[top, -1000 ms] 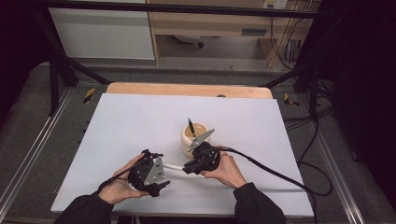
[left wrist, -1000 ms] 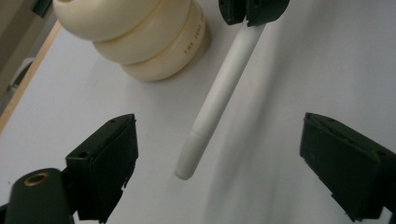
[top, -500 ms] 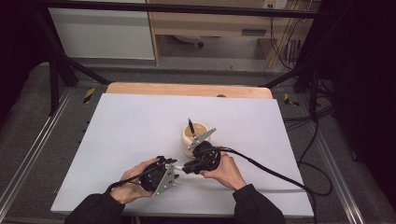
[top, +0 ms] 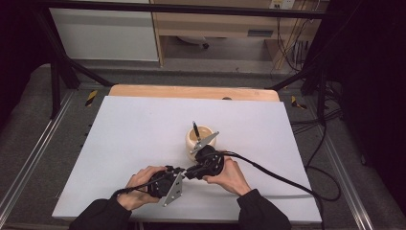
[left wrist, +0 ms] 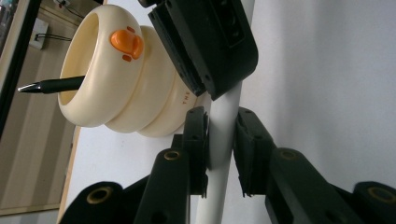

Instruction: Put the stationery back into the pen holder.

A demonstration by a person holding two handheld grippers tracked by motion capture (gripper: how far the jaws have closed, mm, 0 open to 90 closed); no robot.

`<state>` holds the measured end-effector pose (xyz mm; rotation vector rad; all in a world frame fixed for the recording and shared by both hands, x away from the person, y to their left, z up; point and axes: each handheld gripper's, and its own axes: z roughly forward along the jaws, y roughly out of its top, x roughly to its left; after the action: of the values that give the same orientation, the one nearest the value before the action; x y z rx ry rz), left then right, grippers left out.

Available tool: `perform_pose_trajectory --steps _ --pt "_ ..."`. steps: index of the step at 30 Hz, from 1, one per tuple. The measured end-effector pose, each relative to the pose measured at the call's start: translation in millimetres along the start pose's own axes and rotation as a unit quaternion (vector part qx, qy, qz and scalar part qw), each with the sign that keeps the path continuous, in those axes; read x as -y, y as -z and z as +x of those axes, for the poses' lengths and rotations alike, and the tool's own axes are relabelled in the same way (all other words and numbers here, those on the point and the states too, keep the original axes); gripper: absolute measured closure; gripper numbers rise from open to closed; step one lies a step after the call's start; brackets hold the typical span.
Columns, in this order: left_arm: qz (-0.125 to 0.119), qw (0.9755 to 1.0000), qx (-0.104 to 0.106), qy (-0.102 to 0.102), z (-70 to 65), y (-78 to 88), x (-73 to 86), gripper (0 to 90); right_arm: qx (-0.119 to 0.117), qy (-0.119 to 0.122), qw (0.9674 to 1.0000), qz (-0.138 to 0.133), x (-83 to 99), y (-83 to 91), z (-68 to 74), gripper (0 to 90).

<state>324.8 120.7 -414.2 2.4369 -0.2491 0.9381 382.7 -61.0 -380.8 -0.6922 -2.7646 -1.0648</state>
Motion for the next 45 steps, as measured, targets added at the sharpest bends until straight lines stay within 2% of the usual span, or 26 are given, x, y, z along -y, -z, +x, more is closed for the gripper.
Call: perform_pose_trajectory --steps 9,13,17,20,22,27,32,35,41,45 --pt "0.006 0.9997 -0.003 -0.024 -1.5 0.3 -0.5 77.9 -0.002 -0.004 1.0000 0.000 -0.4 -0.5 0.1 78.7" --pt "0.013 0.9996 -0.002 -0.026 -0.9 1.5 1.6 77.9 -0.003 -0.008 0.9999 -0.011 -0.9 2.7 0.0 75.5" --pt "0.020 0.9997 0.002 -0.013 -0.7 2.4 7.0 77.9 0.004 -0.007 0.9997 -0.023 -1.1 10.5 0.7 67.4" --pt "0.025 0.9997 0.005 0.001 0.7 3.8 12.0 77.9 0.012 -0.008 0.9993 -0.034 0.6 17.2 1.2 65.3" --pt "0.029 0.9995 0.006 0.013 2.5 5.6 15.6 77.9 0.016 -0.008 0.9990 -0.042 3.3 20.0 0.2 61.5" --pt "0.035 0.9987 0.006 0.037 7.7 11.4 24.3 77.9 0.032 -0.026 0.9974 -0.059 14.1 25.1 -3.1 49.8" --pt "0.041 0.9962 0.012 0.076 9.5 14.2 32.4 77.9 0.042 -0.042 0.9958 -0.069 28.2 28.4 -7.0 42.7" --pt "0.042 0.9934 0.013 0.106 10.4 14.6 37.0 77.9 0.046 -0.052 0.9948 -0.074 36.5 29.7 -9.6 38.2" --pt "0.043 0.9877 0.018 0.149 13.8 16.5 42.8 77.9 0.061 -0.071 0.9927 -0.076 53.0 32.5 -18.0 24.9" --pt "0.040 0.9808 0.014 0.190 18.2 18.6 46.7 77.9 0.072 -0.083 0.9910 -0.076 65.5 33.9 -27.9 17.4"
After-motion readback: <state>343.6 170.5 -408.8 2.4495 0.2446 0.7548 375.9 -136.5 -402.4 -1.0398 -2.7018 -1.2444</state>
